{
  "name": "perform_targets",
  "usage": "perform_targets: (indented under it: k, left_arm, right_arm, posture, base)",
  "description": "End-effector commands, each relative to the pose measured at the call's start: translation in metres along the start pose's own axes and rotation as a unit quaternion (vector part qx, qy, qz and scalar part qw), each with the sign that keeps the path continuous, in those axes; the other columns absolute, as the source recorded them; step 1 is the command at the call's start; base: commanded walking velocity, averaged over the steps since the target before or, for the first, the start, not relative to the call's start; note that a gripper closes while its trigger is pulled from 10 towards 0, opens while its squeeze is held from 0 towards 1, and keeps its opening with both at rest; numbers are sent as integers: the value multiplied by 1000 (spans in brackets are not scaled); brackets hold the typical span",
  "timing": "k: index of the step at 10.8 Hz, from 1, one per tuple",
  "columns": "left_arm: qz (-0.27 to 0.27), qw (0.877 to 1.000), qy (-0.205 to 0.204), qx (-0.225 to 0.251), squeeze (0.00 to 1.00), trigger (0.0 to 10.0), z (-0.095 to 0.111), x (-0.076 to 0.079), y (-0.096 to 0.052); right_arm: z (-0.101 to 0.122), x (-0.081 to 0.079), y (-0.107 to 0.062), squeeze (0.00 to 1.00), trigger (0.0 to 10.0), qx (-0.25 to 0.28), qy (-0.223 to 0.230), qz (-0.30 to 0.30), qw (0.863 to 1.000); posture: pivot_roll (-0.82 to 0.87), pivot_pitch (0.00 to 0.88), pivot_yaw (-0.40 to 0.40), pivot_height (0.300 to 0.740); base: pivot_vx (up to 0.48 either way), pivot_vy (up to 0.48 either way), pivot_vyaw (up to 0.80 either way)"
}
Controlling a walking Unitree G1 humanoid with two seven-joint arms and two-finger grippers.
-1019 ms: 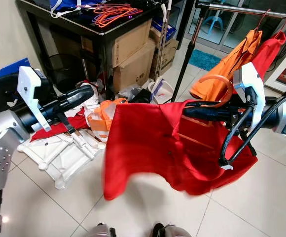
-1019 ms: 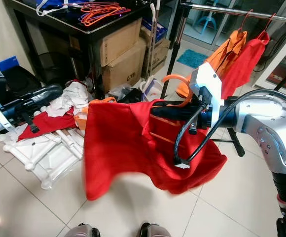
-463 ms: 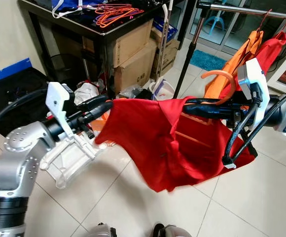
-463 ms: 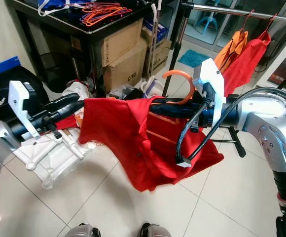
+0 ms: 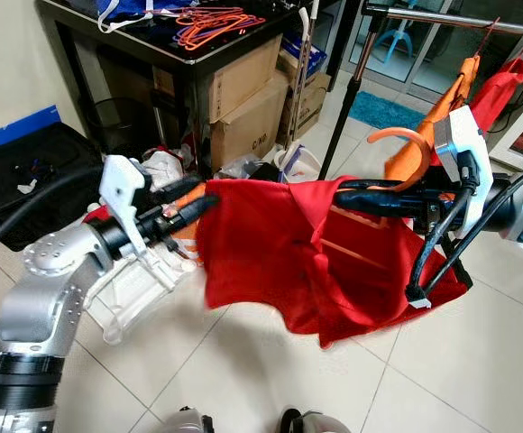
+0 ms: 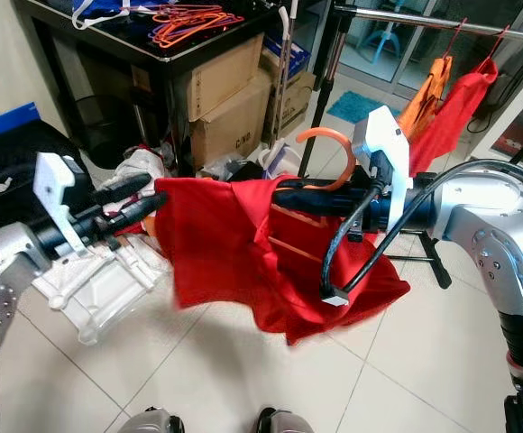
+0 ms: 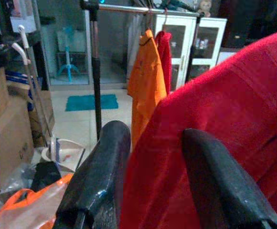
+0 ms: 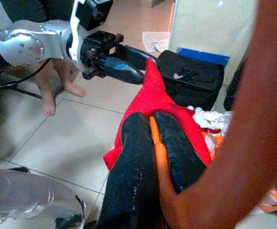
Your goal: Hang hanger
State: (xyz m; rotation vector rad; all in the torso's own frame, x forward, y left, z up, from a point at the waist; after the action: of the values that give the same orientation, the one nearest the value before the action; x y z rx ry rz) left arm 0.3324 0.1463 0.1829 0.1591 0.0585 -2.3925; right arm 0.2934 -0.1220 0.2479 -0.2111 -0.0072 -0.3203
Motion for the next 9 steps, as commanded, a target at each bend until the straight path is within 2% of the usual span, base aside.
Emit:
perform_targets:
  k: [1,3,4,9]
  left_arm:
    - [-6,1000,10,-7,0,10000,-2,1,4]
    - [-11,1000,11,-12,0,10000,-8,1,8]
    - [-12,1000,6,-11,0,0,-8,1,9]
    - [-26,1000,-6,2,0,0,-7,5,8]
  right_arm:
    - [17,-3,-4,0,10000,17,-25,3,1000]
    - [18,-5,-4,0,10000,16,-26,5,1000]
    - [18,-6,-4,0,10000,15,-27,6,999]
    - [16,-8,-3,0,10000,15,-25,8,1000]
  posture:
    - [-24,82,-46,740]
    - [-33,74,-45,740]
    - [-35,70,-44,740]
    - [-33,58,-45,740]
  base:
    - [0,0,0]
    - [0,0,0]
    - [0,0,0]
    - [0,0,0]
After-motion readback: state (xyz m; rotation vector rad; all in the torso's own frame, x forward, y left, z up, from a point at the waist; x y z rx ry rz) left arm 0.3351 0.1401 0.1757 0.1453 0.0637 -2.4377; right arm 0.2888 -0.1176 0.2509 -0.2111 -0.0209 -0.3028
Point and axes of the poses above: a point about 5 cm out from each wrist's last joint towards the gripper, its own y axis pointing out of the wrist towards the gripper, its own z axis along the axis of the wrist's last joint, x = y × z, the point moved 6 cm from there along y, pointing out of the wrist towards the gripper, and after that the axes turned 2 degrees about y, right-handed, at the moved point
